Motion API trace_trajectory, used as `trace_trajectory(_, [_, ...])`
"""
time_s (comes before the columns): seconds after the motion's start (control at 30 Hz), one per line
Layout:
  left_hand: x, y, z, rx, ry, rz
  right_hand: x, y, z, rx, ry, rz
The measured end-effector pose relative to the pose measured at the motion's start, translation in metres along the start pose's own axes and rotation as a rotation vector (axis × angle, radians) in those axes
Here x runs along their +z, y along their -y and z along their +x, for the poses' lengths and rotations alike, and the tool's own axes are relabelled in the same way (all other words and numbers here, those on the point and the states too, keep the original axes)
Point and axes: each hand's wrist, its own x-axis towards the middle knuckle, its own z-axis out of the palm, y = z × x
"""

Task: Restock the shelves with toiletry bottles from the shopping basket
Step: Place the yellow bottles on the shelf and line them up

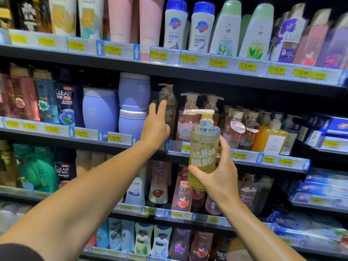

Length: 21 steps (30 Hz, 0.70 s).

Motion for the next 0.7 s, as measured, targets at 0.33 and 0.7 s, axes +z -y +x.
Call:
trace_trajectory(0.33, [-0.05,-0.019,-0.073,-0.178,0.254,-1.072,0.03,0.025,0.004,-0.067,0.011,0.005])
trace_trajectory(0.7, [-0.071,-0.018,-0.084,-0.225,0.033,-0.668,0.067,0.046,0.002,-0.223,0.056,-0.157])
